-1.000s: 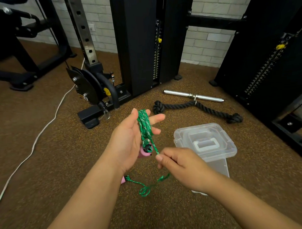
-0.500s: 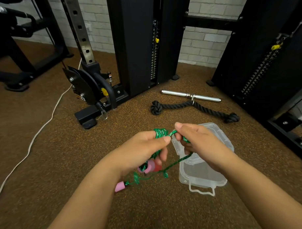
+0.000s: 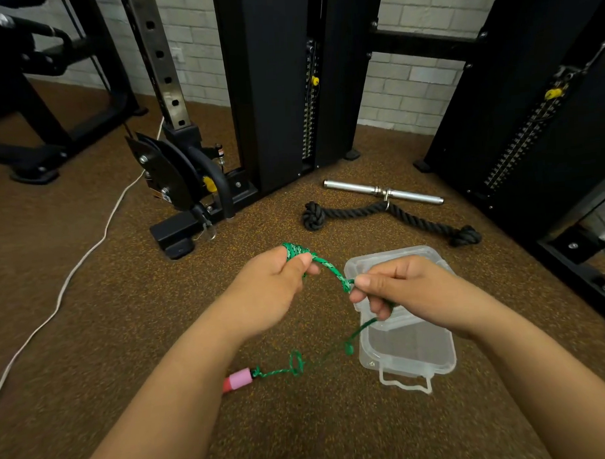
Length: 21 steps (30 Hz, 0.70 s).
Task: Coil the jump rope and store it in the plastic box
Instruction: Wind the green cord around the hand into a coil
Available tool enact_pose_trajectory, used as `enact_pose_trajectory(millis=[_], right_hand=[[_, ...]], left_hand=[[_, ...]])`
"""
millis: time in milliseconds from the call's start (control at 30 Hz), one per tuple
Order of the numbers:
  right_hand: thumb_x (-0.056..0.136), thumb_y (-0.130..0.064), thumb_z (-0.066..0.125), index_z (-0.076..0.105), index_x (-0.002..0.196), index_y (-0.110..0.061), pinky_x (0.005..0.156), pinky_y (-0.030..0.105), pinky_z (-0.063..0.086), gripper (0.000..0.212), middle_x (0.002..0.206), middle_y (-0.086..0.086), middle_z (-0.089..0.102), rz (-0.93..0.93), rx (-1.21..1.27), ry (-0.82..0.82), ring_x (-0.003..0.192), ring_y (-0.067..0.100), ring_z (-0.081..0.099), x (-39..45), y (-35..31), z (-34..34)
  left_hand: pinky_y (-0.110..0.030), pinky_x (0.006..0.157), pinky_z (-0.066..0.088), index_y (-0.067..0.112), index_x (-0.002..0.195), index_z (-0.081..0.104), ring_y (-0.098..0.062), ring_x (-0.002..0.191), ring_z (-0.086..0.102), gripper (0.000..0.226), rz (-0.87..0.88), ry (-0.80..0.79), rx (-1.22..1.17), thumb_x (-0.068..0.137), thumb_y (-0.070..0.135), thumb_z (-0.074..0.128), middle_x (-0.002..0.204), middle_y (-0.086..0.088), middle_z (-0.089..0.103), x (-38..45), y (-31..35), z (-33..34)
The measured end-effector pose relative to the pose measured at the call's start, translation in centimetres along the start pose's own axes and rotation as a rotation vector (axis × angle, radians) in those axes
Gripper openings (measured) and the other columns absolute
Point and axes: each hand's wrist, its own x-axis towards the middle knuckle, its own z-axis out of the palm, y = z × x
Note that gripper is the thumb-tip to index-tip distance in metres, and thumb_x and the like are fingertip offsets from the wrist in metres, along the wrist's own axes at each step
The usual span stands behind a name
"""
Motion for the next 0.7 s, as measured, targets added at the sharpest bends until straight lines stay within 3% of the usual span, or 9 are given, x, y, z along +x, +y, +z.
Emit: enact_pose_trajectory(millis=[100, 200, 267, 400, 500, 567, 700], right_hand=[[0.069, -0.027, 0.069, 0.074, 0.079, -0.011, 0.066, 0.017, 0.052, 0.019, 0.067, 0.003, 0.07, -0.083, 0.087, 0.056, 0.064, 0.011, 0.064, -0.1, -0.2, -0.5], [0.069, -0.009, 0.073, 0.069, 0.073, -0.009, 0.061, 0.014, 0.05, 0.006, 0.063, 0.002, 0.069, -0.125, 0.148, 0.134, 0.061, 0.01, 0.064, 0.0, 0.0, -0.9], [0.068, -0.001, 0.074, 0.064, 0.069, -0.008, 0.058, 0.015, 0.051, 0.012, 0.061, 0.001, 0.069, -0.147, 0.202, 0.19, 0.058, 0.01, 0.064, 0.2, 0.3, -0.7], [0.057, -0.012, 0.077, 0.059, 0.062, -0.012, 0.06, 0.025, 0.053, 0.018, 0.057, 0.002, 0.065, -0.162, 0.292, 0.286, 0.05, 0.01, 0.058, 0.5, 0.7, -0.7], [0.067, -0.022, 0.072, 0.063, 0.071, -0.008, 0.068, 0.036, 0.051, 0.017, 0.054, -0.001, 0.06, -0.154, 0.292, 0.308, 0.048, 0.01, 0.053, 0.6, 0.9, -1.1], [0.076, -0.024, 0.068, 0.065, 0.076, -0.008, 0.066, 0.031, 0.05, 0.016, 0.055, -0.002, 0.061, -0.149, 0.246, 0.365, 0.053, 0.012, 0.055, 0.7, 0.9, -1.3], [0.087, -0.022, 0.064, 0.068, 0.082, -0.025, 0.064, 0.019, 0.051, 0.007, 0.077, -0.003, 0.069, -0.106, -0.156, 0.498, 0.071, 0.008, 0.063, 1.0, 1.8, -0.9]], left_hand=[[-0.025, 0.047, 0.029, 0.018, 0.087, 0.062, -0.01, 0.044, 0.033, 0.026, -0.005, 0.041, 0.015, 0.098, 0.031, 0.042, 0.054, 0.008, 0.041, 0.2, -0.3, -0.4], [-0.027, 0.046, 0.025, 0.017, 0.085, 0.06, -0.012, 0.043, 0.03, 0.026, -0.01, 0.089, -0.047, 0.097, 0.032, 0.043, 0.053, 0.007, 0.039, 0.3, -0.4, -0.6], [-0.024, 0.043, 0.024, 0.016, 0.084, 0.059, -0.01, 0.04, 0.028, 0.026, -0.003, 0.089, -0.066, 0.098, 0.031, 0.043, 0.05, 0.008, 0.037, 0.2, -0.2, -0.6], [-0.02, 0.035, 0.027, 0.013, 0.085, 0.058, -0.005, 0.035, 0.028, 0.029, -0.001, 0.097, -0.084, 0.098, 0.032, 0.041, 0.041, 0.012, 0.037, 0.2, 0.0, -0.5], [-0.023, 0.044, 0.023, 0.015, 0.079, 0.058, -0.008, 0.039, 0.028, 0.03, 0.006, 0.106, -0.1, 0.098, 0.033, 0.043, 0.039, 0.011, 0.038, 0.3, 0.0, -0.4], [-0.026, 0.047, 0.022, 0.012, 0.08, 0.057, -0.009, 0.041, 0.027, 0.031, -0.015, 0.072, -0.153, 0.098, 0.033, 0.042, 0.041, 0.011, 0.035, 0.2, 0.1, -0.3], [-0.018, 0.044, 0.026, 0.013, 0.082, 0.053, -0.007, 0.042, 0.029, 0.032, -0.077, -0.096, -0.258, 0.097, 0.037, 0.04, 0.045, 0.01, 0.033, -0.3, 0.6, 0.0]])
